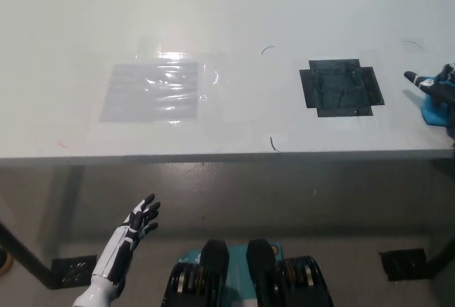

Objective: A soft sponge is kept on the balc marked spot on the table infront of the robot and it uses its right hand fist to press down on it and drrags it across the table in a back and forth manner twice to clean it

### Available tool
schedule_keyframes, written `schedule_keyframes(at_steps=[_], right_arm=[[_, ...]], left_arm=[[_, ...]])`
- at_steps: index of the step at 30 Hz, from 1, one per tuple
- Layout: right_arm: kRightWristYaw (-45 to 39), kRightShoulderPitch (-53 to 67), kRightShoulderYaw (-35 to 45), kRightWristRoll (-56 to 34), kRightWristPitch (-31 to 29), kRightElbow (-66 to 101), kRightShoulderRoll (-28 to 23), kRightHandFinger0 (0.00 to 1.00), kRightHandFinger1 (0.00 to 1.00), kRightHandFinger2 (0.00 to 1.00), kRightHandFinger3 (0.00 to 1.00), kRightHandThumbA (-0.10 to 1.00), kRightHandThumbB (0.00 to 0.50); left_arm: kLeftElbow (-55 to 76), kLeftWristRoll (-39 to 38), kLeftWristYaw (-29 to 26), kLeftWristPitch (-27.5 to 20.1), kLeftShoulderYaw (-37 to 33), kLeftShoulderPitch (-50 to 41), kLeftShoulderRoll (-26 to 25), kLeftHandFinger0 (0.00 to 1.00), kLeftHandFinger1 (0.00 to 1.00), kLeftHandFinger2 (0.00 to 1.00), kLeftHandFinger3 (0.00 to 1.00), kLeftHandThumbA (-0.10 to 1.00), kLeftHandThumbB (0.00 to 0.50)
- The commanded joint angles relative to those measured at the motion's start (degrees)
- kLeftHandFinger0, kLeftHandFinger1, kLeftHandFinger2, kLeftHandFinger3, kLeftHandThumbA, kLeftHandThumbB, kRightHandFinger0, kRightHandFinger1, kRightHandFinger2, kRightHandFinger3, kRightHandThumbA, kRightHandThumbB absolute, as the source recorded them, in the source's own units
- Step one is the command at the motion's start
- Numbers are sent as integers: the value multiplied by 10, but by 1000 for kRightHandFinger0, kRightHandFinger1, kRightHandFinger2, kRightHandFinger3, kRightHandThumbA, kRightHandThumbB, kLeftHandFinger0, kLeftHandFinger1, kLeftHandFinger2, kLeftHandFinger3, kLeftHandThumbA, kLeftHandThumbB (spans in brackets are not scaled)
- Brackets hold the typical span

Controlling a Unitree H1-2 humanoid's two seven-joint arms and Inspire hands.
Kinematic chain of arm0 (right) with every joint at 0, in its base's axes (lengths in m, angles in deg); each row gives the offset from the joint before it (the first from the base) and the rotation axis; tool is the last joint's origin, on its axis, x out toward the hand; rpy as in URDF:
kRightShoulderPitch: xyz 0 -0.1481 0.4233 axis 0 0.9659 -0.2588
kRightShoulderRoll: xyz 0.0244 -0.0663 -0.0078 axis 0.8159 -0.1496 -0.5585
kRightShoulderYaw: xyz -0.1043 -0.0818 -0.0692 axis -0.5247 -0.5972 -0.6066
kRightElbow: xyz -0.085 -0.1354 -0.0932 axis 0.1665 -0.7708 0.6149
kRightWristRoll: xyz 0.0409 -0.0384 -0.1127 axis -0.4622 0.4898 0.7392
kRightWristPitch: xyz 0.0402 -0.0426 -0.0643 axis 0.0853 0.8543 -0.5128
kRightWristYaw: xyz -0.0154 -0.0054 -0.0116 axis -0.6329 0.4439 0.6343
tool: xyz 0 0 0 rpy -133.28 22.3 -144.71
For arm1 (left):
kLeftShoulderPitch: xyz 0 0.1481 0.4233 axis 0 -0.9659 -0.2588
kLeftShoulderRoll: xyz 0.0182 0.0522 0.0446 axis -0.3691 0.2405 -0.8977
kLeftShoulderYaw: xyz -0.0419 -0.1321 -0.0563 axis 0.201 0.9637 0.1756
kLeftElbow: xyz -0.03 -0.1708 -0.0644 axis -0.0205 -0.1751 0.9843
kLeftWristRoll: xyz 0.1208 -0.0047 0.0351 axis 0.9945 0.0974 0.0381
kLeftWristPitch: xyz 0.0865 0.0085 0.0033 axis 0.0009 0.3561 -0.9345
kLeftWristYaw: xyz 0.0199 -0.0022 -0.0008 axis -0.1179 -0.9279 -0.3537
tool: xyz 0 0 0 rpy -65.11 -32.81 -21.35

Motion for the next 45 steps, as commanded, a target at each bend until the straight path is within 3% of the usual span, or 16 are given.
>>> schedule_keyframes(at_steps=[1, 3, 4, 6, 7, 17, 22, 25, 31, 38, 45], right_arm=[[10, 10, 10, -8, 16, -5, -4, 0, 0, 164, 106, 1000, 237], [14, 8, 8, -6, 20, -7, 3, 0, 0, 149, 93, 1000, 233], [13, 7, 7, -4, 20, -6, 7, 0, 0, 114, 64, 1000, 255], [13, 5, 9, -7, 17, -6, 16, 0, 0, 39, 7, 1000, 235], [0, 1, 16, -16, 28, -6, 24, 0, 0, 2, 0, 1000, 279], [19, -25, 4, -3, 23, -4, 105, 0, 0, 0, 0, 1000, 193], [-11, -32, 3, -5, 1, 0, 141, 0, 0, 0, 0, 1000, 186], [-13, -38, 5, -8, 5, 0, 155, 0, 0, 0, 0, 1000, 226], [-19, -46, -3, 1, -14, 3, 177, 0, 0, 0, 0, 1000, 233], [-21, -47, -4, 1, -10, 4, 178, 0, 0, 0, 0, 1000, 209], [-18, -46, -14, 8, -13, 3, 170, 0, 0, 0, 0, 1000, 216]], left_arm=[[14, 4, -2, -12, 5, 5, -8, 1000, 1000, 1000, 1000, 1000, 500], [12, 5, -2, -15, 5, 5, -8, 1000, 1000, 1000, 1000, 1000, 500], [11, 5, -3, -16, 4, 5, -7, 1000, 1000, 1000, 1000, 1000, 500], [7, 7, -4, -20, 4, 5, -6, 1000, 1000, 1000, 1000, 1000, 500], [5, 8, -4, -22, 4, 6, -7, 1000, 1000, 1000, 1000, 1000, 500], [3, 3, -3, -24, 6, 4, -5, 1000, 1000, 1000, 1000, 1000, 500], [0, -1, -2, -30, 7, 2, -4, 1000, 1000, 1000, 1000, 1000, 500], [3, 2, -5, -28, 7, 1, -4, 1000, 1000, 1000, 1000, 1000, 500], [1, 1, -5, -30, 7, 2, -3, 1000, 1000, 1000, 1000, 1000, 500], [0, 3, -6, -32, 7, 3, -4, 1000, 1000, 1000, 1000, 1000, 500], [0, 2, -6, -33, 7, 2, -3, 1000, 1000, 1000, 1000, 1000, 500]])
